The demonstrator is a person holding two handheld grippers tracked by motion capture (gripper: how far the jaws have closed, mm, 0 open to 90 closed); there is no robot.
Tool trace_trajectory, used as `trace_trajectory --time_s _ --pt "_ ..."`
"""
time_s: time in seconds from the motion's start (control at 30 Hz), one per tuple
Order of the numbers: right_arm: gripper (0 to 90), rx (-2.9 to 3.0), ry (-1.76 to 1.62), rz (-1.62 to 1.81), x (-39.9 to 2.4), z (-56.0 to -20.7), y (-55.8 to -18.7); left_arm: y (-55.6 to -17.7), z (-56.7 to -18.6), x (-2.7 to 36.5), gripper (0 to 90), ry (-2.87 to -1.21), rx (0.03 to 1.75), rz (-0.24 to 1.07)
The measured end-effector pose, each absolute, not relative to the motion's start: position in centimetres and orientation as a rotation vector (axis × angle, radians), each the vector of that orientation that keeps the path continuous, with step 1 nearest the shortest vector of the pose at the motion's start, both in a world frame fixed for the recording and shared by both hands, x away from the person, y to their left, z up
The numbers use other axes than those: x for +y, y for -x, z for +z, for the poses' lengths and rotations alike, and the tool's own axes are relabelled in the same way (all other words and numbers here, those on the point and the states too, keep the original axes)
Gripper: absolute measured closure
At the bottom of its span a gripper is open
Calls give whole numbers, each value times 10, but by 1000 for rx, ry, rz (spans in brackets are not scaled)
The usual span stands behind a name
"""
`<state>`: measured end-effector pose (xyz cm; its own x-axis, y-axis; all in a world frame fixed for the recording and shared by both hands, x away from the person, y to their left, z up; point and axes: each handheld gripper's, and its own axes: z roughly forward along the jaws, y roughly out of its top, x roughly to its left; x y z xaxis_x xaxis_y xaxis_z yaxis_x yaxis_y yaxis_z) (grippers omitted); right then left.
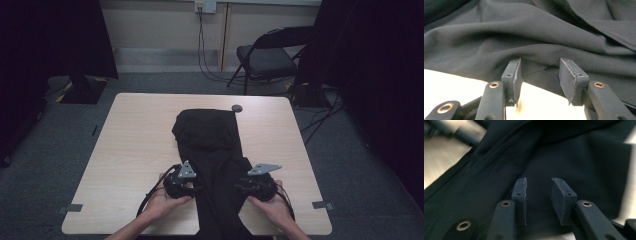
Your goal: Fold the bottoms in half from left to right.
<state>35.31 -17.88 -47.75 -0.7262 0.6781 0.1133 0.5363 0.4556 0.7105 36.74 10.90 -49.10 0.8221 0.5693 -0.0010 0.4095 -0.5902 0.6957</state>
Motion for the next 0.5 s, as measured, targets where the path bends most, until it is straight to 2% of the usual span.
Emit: trace_trajectory --time_s 0.2,0.37,0.5 --pt "610 2568 -1024 1032 -168 -487 -359 -375 -490 113 534 -2276 756 292" --pt "554 2600 -974 1071 -176 -483 -342 -372 -490 115 534 -2286 763 293" --pt "522 2633 -886 1113 -167 -481 -332 -372 -491 117 533 -2275 751 284"
